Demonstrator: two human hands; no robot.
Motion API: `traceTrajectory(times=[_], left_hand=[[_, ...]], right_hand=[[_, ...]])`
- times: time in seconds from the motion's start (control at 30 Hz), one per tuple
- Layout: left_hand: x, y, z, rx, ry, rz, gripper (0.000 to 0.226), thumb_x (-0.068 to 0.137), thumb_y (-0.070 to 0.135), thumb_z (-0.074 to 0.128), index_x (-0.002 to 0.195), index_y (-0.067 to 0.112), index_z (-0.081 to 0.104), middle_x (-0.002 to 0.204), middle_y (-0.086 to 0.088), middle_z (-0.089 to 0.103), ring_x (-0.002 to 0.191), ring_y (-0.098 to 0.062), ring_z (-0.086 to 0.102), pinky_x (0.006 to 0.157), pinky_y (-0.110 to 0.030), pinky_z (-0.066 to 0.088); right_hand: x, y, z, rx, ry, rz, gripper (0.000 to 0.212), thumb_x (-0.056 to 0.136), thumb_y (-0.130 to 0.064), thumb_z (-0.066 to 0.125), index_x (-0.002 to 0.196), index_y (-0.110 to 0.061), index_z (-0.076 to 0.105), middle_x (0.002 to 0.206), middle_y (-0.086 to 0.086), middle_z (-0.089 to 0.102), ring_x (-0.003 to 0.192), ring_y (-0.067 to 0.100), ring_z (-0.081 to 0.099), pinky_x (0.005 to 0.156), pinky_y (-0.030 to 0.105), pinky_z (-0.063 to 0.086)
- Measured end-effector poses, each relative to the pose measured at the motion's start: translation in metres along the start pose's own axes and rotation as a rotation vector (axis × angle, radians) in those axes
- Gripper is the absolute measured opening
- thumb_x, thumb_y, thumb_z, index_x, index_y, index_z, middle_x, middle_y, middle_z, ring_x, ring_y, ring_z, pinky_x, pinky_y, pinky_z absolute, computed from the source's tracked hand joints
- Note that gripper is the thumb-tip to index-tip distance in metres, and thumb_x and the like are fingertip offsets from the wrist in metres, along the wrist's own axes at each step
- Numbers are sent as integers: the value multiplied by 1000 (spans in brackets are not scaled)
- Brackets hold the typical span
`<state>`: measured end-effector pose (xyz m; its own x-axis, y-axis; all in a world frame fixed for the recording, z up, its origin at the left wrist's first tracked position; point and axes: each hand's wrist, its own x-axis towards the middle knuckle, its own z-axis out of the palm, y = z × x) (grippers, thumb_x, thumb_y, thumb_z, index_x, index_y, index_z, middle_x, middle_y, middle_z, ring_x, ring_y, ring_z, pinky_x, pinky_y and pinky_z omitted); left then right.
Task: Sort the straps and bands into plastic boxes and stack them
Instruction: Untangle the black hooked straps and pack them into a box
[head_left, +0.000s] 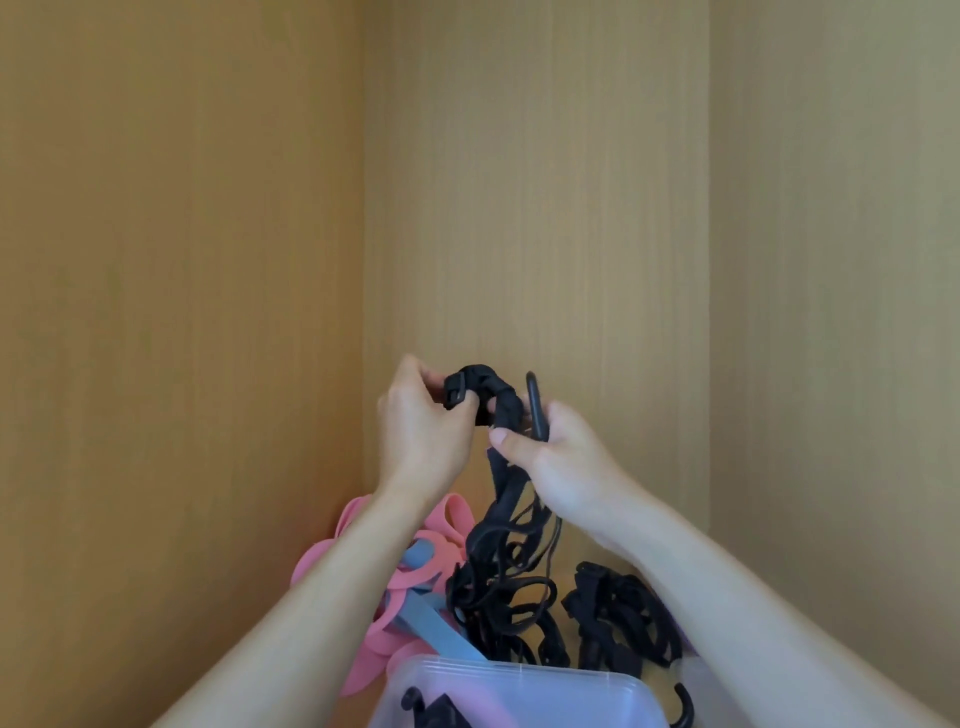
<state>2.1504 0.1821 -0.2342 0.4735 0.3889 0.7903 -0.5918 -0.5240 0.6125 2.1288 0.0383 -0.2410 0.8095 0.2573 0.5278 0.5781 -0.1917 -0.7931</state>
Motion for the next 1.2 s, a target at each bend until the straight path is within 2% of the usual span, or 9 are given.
traceTrajectory(times=[0.13, 0.23, 0.4, 0.6, 0.7, 0.8, 0.93, 1.1, 1.2], left_hand=[[4, 4, 1, -175, 28, -182, 13, 85, 13, 67, 84, 15, 54, 78, 3, 65, 67, 1, 64, 56, -9, 45], [8, 7, -1, -391, 5, -352, 12, 89, 13, 66, 88, 11, 54, 88, -7, 73, 77, -17, 75, 76, -34, 60], [14, 15, -6, -695, -64, -513, 10, 93, 12, 60, 95, 3, 57, 91, -20, 73, 78, -25, 71, 73, -40, 58], [14, 31, -7, -973, -194, -636, 17, 96, 6, 54, 100, 2, 70, 80, -13, 74, 63, -20, 70, 56, -25, 56], [13, 34, -9, -1053, -281, -668, 23, 99, 9, 49, 106, 3, 71, 83, -12, 75, 63, -18, 69, 54, -24, 55], [12, 32, -15, -1190, -390, -672, 40, 95, 6, 41, 82, 4, 79, 81, -12, 72, 61, -20, 63, 53, -26, 54], [8, 26, -20, -1079, -580, -677, 38, 72, 2, 34, 48, 14, 60, 62, -1, 50, 49, -16, 45, 47, -22, 41], [4, 20, -24, -779, -970, -611, 13, 61, 7, 40, 52, 12, 48, 59, -6, 50, 49, -22, 52, 70, -34, 50], [5, 16, -23, -450, -1022, -468, 4, 57, 9, 54, 56, 12, 55, 65, -7, 56, 60, -21, 56, 60, -28, 52]], right_hand=[[1, 12, 10, 118, -113, 48, 13, 100, -23, 61, 102, -10, 58, 96, 7, 68, 71, 21, 65, 76, 37, 55], [1, 17, 13, 109, -132, 59, 17, 98, -32, 64, 88, -18, 61, 91, 8, 65, 61, 14, 52, 68, 31, 46], [3, 23, 12, 36, -133, 43, 42, 98, -33, 62, 57, -29, 55, 75, -1, 55, 60, 10, 46, 69, 26, 41], [3, 29, 3, 19, -189, 61, 21, 103, -29, 56, 87, -15, 61, 78, -2, 76, 64, -1, 64, 66, 16, 42], [4, 33, -4, 22, -191, 88, 31, 101, -37, 57, 94, -8, 65, 75, 0, 74, 73, 13, 69, 74, 26, 48], [4, 34, -15, -23, -199, 76, 44, 100, -46, 56, 87, -10, 76, 72, -8, 68, 77, 10, 67, 79, 33, 46], [4, 39, -28, -59, -220, 99, 44, 96, -50, 60, 56, -34, 72, 70, 1, 57, 81, 22, 58, 81, 37, 44], [4, 41, -37, -13, -262, 149, 29, 84, -43, 63, 68, -19, 68, 58, -2, 52, 69, 20, 58, 93, 52, 49], [6, 39, -42, -121, -208, 102, 35, 94, -32, 58, 63, -16, 53, 58, 2, 57, 67, 18, 62, 100, 53, 45]])
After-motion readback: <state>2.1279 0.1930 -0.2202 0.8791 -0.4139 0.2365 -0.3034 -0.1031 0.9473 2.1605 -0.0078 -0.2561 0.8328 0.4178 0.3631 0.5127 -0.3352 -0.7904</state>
